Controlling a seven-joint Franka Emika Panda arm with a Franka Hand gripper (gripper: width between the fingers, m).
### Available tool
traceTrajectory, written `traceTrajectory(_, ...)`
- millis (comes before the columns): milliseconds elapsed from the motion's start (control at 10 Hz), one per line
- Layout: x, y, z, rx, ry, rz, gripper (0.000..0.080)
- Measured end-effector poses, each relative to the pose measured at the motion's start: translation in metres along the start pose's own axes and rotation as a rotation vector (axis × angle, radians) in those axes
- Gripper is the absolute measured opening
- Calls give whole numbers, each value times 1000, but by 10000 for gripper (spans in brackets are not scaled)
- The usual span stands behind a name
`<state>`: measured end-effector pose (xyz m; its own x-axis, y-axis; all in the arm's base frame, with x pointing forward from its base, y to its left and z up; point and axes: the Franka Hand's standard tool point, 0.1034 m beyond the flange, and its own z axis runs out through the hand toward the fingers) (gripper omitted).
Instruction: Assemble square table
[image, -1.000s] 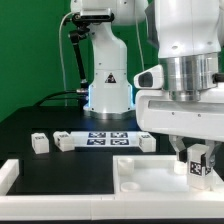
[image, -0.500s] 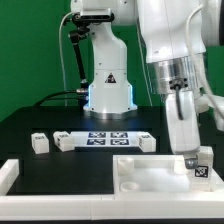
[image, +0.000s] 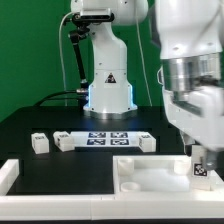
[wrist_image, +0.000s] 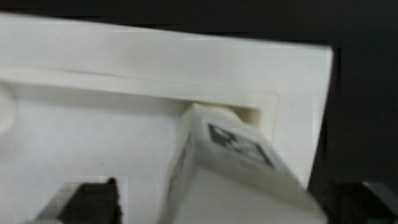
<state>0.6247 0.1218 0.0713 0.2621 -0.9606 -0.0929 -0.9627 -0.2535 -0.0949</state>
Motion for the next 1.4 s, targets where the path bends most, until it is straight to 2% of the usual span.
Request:
traceTrajectory(100, 2, 0, 0, 0, 0, -48, 620)
traceTrajectory(200, 3, 0, 0, 0, 1, -87, 640)
traceTrajectory(400, 3, 1, 1, -8, 13, -281, 648)
traceTrajectory(500, 3, -1, 1, -29, 44, -532, 648)
traceTrajectory(600, 5, -3, 2, -35, 53, -693, 649)
traceTrajectory(800, 8, -3, 3, -34, 55, -701, 649)
traceTrajectory(900, 8, -3, 3, -34, 55, -701, 530)
traceTrajectory(1000, 8, -3, 4, -32, 54, -660, 530)
traceTrajectory(1100, 7, -3, 4, -28, 52, -576, 347)
traceTrajectory(1200, 7, -3, 4, -28, 52, -544, 288)
traceTrajectory(1400, 8, -2, 4, -24, 53, -396, 289)
